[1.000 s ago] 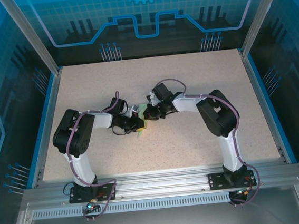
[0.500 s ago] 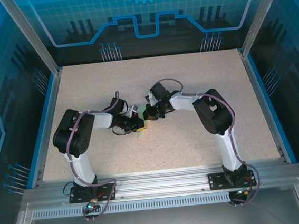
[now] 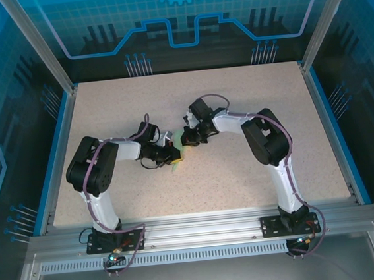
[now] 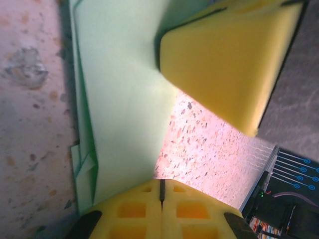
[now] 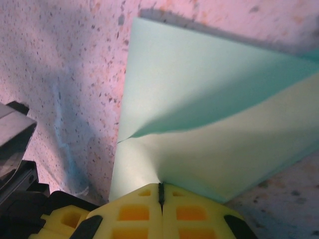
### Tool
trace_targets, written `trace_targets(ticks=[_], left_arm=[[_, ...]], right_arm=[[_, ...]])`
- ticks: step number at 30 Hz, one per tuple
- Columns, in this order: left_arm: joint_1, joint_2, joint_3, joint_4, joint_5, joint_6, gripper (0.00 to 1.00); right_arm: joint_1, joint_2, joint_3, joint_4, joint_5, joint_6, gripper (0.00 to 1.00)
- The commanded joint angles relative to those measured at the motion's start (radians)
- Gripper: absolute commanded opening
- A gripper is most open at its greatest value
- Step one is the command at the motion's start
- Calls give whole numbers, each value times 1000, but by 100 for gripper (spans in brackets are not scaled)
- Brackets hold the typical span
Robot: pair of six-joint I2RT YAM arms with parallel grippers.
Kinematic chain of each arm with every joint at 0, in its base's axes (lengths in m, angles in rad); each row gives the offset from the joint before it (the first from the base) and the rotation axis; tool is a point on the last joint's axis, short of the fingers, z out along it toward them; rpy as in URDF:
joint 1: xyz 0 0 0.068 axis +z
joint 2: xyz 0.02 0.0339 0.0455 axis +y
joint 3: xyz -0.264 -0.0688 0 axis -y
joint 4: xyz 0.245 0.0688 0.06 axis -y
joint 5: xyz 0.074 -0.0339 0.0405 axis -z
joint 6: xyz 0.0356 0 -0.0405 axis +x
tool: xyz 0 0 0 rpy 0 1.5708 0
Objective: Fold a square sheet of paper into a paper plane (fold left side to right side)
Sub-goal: Fold the wing for the fifth time at the center of the table.
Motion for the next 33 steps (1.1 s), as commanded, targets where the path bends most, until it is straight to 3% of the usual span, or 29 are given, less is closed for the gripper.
trace_targets(ticks=[1, 27, 33], left_arm=[[-4, 51, -43, -82, -53, 17, 0], [-6, 45, -54, -62, -43, 10, 0], [-6, 38, -52, -46, -35, 1, 0]], right_arm=[[-59, 43, 40, -49, 88, -32, 0], [-205, 191, 284, -158, 61, -28, 0], [-217, 100, 280, -140, 35, -41, 0]])
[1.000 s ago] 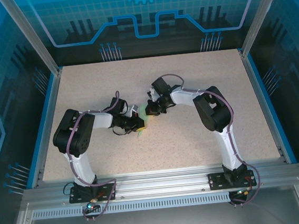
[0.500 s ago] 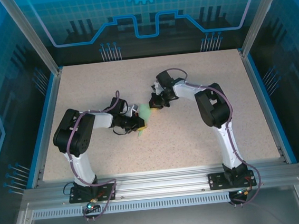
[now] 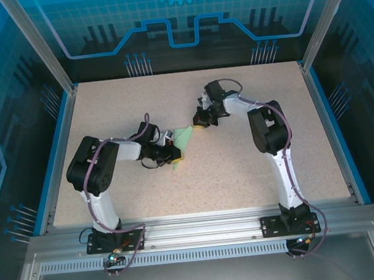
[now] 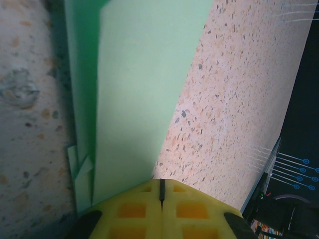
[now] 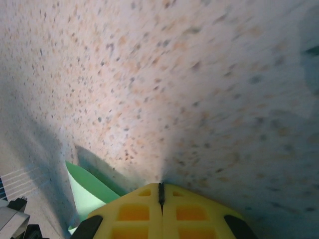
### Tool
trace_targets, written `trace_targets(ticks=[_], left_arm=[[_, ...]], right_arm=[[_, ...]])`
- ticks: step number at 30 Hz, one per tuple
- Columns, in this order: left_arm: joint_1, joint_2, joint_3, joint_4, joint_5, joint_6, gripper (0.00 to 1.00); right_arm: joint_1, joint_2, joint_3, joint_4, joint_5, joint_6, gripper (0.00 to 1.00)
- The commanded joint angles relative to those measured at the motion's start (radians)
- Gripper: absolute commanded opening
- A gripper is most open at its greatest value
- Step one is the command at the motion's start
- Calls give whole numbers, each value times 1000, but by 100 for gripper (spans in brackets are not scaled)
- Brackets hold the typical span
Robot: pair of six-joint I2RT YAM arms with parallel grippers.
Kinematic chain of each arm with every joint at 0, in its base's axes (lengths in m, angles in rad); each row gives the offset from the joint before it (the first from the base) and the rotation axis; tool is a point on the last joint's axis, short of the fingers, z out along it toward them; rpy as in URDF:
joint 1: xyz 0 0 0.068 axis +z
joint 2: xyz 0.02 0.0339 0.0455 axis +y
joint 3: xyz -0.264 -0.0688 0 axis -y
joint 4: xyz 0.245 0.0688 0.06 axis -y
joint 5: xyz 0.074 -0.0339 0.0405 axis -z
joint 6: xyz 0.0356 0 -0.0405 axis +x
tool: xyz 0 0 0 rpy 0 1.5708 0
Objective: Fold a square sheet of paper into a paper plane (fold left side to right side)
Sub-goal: Fold the wing for the fifth time at the center of the table.
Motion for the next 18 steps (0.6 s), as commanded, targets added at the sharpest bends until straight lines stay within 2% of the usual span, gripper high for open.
trace_targets(ticks=[1, 5, 8, 12, 18], left_arm=[[-5, 29, -46, -87, -38, 4, 0], [-6, 24, -45, -87, -34, 2, 0], [-6, 20, -47, -83, -34, 3, 0], [-5, 24, -46, -79, -29, 2, 0], [-6, 24, -41, -80, -20, 2, 0]], right_arm=[[-22, -89, -12, 10, 66, -11, 0], [26, -232, -146, 56, 59, -1, 0], [80, -280, -247, 126, 22, 52, 0], [145, -239, -273, 168, 3, 97, 0], [181, -150, -223, 143, -6, 107, 0]])
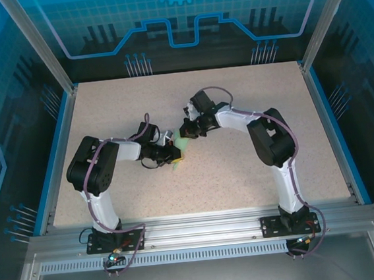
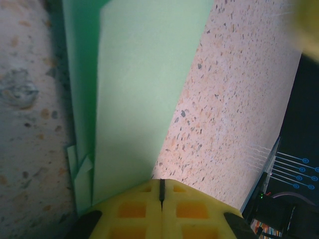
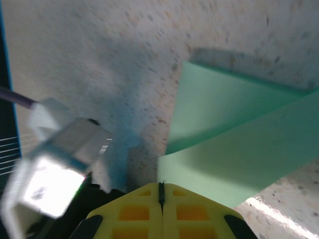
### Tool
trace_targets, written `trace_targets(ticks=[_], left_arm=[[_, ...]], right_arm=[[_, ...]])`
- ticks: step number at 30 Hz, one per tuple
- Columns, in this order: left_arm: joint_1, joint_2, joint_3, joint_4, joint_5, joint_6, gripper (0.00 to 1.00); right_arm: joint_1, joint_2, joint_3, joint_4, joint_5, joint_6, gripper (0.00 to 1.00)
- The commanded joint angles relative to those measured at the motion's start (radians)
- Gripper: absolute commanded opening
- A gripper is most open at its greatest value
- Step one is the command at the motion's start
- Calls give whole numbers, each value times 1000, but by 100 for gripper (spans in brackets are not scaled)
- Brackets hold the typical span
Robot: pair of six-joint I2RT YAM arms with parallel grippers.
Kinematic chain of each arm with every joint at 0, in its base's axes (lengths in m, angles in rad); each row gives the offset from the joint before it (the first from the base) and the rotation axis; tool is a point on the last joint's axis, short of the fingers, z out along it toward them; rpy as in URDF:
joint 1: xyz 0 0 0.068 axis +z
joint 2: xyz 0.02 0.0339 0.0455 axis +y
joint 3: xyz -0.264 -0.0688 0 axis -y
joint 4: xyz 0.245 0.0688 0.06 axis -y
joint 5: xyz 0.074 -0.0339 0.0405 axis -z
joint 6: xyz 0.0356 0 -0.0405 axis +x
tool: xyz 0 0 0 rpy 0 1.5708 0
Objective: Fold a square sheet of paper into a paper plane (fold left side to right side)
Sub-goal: Fold the wing for the fifth time at the center of the table.
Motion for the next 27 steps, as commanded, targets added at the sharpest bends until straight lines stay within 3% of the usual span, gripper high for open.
trace_targets(ticks=[1, 16, 27], left_arm=[[-6, 23, -38, -84, -23, 1, 0], [-6, -205, 1, -236, 14, 8, 11], [-14, -150, -29, -227, 66, 34, 13]], right_arm=[[7, 53, 29, -27, -6, 13, 0], [11, 121, 29, -128, 56, 13, 0], [13, 132, 46, -148, 61, 5, 0]])
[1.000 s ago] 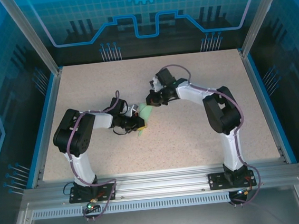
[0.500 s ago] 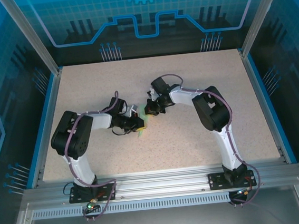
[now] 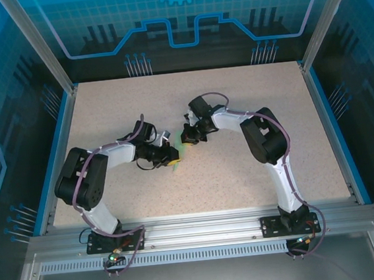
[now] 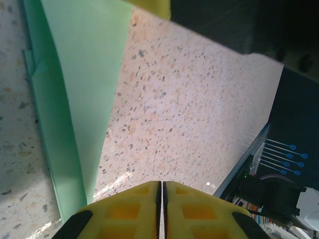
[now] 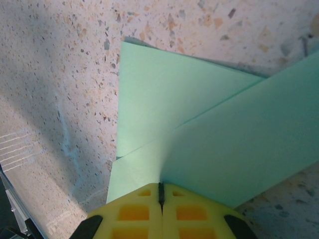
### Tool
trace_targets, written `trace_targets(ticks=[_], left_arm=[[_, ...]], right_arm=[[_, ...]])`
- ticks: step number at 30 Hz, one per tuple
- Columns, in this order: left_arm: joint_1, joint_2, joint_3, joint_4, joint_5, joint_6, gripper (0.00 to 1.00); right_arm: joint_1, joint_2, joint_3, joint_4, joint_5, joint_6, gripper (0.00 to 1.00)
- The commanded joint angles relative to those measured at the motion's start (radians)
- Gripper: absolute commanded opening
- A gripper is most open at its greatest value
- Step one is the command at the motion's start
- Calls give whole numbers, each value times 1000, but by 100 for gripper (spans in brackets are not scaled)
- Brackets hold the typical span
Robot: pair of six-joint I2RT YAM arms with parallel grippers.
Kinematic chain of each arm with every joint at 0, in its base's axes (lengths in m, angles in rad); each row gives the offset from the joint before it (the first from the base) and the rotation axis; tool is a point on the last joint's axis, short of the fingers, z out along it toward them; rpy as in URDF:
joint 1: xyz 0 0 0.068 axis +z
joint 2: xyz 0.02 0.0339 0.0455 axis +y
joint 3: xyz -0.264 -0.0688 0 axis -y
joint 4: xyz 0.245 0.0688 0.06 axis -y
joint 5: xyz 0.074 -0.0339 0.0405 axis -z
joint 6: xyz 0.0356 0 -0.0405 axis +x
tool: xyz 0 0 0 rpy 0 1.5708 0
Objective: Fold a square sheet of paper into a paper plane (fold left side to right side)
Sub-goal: Fold the wing for the fifth time at the center of the table.
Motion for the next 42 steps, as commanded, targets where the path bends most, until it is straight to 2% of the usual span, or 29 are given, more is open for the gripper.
trace_targets(ticks=[1, 10, 22, 42], left_arm=[[-12, 20, -9, -38, 44, 38, 13], [-21, 47, 11, -96, 15, 94, 14], [-21, 51, -9, -75, -67, 70, 15], [-21, 104, -35, -39, -54, 64, 15]], right_arm=[[10, 57, 8, -81, 51, -5, 0], [11, 61, 15, -101, 62, -10, 0], [10, 73, 31, -137, 78, -27, 0], [6, 78, 44, -161, 83, -36, 0]])
